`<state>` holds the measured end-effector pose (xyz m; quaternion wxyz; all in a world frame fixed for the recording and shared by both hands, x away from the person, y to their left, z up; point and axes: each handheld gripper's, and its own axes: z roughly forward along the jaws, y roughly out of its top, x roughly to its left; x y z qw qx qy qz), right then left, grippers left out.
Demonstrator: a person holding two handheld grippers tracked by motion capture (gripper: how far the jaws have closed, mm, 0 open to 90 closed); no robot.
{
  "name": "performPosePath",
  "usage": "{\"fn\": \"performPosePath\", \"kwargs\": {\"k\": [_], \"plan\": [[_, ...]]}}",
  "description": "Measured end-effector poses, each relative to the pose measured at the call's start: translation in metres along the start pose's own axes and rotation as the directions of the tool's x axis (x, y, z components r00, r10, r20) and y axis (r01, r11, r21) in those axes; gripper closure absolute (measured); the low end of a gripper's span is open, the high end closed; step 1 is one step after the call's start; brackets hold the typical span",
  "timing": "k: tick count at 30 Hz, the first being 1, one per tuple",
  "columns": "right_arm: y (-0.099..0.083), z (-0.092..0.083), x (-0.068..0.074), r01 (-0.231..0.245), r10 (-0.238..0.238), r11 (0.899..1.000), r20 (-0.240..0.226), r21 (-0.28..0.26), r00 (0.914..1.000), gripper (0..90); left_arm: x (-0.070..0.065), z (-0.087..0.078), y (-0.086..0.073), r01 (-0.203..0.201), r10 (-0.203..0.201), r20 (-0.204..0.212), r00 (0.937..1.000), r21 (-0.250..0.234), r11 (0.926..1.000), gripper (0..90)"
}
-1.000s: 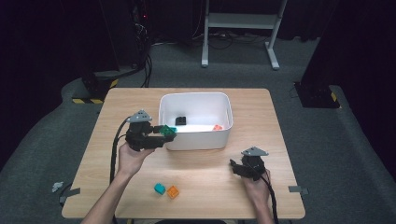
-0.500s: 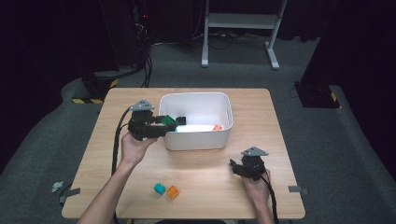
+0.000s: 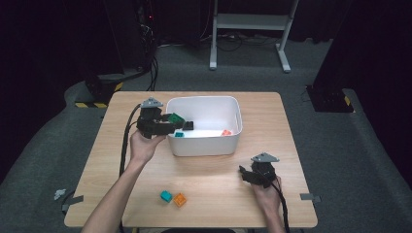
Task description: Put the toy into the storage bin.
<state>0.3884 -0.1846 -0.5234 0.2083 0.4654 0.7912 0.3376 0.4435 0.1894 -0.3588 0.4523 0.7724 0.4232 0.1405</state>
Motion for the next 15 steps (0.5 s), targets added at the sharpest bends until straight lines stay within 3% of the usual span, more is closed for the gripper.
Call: {"fn": "performPosePath", "kwargs": {"k": [15], "plan": [[0.000,0.000,0.000,0.000,0.000,1.000,0.000,0.000,1.0000,33.2,0.007,0.026,0.000,0.008,-0.007,-0.057,0.9984,0.026,0.9996,43.2]]}}
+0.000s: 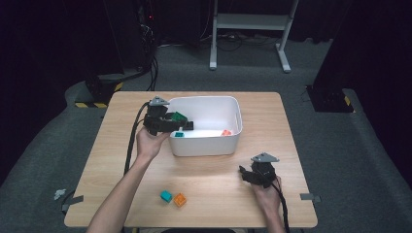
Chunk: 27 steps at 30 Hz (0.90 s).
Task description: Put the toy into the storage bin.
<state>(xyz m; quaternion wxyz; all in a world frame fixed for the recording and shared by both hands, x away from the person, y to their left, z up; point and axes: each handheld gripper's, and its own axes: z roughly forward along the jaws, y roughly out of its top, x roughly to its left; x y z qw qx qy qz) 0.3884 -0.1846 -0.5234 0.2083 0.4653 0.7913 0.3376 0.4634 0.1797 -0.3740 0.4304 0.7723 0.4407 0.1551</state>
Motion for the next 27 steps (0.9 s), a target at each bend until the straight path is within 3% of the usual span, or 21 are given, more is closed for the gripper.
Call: {"fn": "performPosePath", "kwargs": {"k": [15,27], "plan": [[0.000,0.000,0.000,0.000,0.000,1.000,0.000,0.000,1.0000,33.2,0.006,0.016,-0.005,0.011,-0.011,-0.014,0.9998,0.041,0.9991,42.7],[0.000,0.000,0.000,0.000,0.000,1.000,0.000,0.000,1.0000,33.1,0.005,0.005,-0.008,0.009,-0.009,-0.009,0.9999,0.013,0.9999,31.6]]}}
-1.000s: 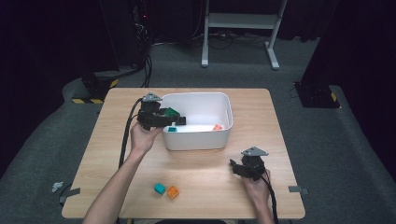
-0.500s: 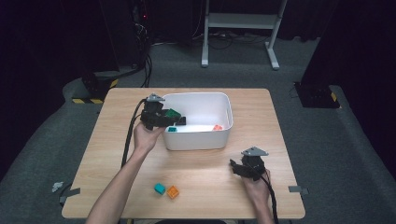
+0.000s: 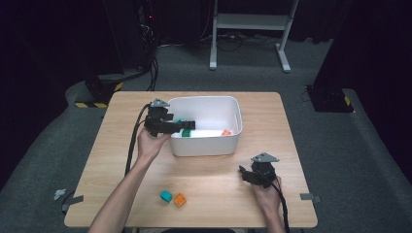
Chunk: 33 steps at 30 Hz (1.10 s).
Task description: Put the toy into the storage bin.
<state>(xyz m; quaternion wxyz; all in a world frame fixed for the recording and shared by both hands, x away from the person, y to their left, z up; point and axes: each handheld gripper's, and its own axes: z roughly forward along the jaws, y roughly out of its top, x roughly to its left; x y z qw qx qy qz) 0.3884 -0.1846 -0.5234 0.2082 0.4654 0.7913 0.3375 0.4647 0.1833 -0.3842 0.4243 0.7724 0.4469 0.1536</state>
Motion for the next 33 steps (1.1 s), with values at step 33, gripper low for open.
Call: {"fn": "performPosePath", "kwargs": {"k": [33], "plan": [[0.000,0.000,0.000,0.000,0.000,1.000,0.000,0.000,1.0000,33.1,-0.020,-0.084,-0.087,-0.009,0.008,-0.026,0.9996,-0.054,0.9985,27.2]]}}
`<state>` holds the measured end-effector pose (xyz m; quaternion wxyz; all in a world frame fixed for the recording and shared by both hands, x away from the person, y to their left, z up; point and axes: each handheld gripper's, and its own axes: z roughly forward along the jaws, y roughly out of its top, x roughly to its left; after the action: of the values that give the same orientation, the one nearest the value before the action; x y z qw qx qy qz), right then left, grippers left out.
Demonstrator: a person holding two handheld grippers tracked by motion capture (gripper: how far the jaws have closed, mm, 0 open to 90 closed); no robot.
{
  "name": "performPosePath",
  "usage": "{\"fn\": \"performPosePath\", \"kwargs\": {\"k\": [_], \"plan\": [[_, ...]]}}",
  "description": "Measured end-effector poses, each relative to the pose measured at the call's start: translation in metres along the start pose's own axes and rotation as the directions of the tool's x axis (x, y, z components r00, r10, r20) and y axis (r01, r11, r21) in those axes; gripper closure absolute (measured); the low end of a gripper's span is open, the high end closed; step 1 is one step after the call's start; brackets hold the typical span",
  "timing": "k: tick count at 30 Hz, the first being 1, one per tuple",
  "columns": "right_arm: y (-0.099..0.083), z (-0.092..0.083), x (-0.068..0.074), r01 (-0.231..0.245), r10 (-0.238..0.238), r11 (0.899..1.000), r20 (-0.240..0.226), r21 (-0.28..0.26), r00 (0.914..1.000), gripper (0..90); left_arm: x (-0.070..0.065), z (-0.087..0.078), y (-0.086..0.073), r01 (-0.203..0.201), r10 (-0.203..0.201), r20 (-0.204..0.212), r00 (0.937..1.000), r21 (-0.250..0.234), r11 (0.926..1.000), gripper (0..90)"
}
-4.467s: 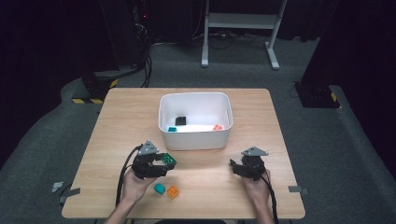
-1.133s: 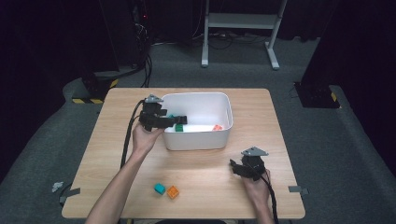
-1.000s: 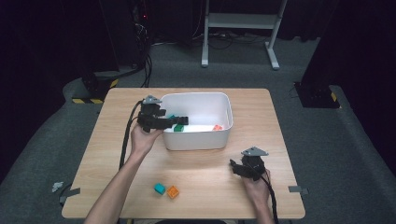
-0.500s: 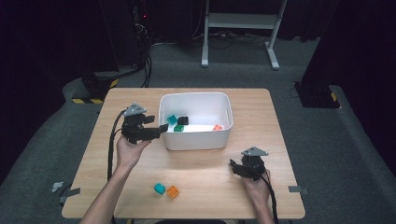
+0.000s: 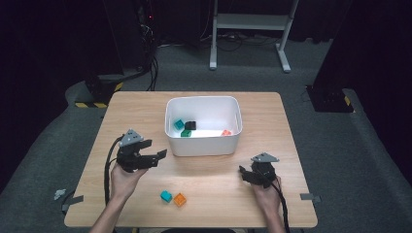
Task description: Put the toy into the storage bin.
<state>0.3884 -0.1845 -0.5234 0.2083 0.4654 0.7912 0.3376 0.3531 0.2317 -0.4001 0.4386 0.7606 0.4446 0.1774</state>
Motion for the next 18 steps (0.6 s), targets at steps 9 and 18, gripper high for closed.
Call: {"fn": "performPosePath", "kwargs": {"k": [9,18], "plan": [[0.000,0.000,0.000,0.000,0.000,1.000,0.000,0.000,1.0000,33.1,-0.010,-0.004,-0.036,-0.008,0.008,-0.007,0.9999,0.028,0.9996,26.9],[0.000,0.000,0.000,0.000,0.000,1.000,0.000,0.000,1.0000,33.1,-0.023,-0.007,-0.069,0.001,-0.001,-0.002,1.0000,0.047,0.9989,26.9]]}}
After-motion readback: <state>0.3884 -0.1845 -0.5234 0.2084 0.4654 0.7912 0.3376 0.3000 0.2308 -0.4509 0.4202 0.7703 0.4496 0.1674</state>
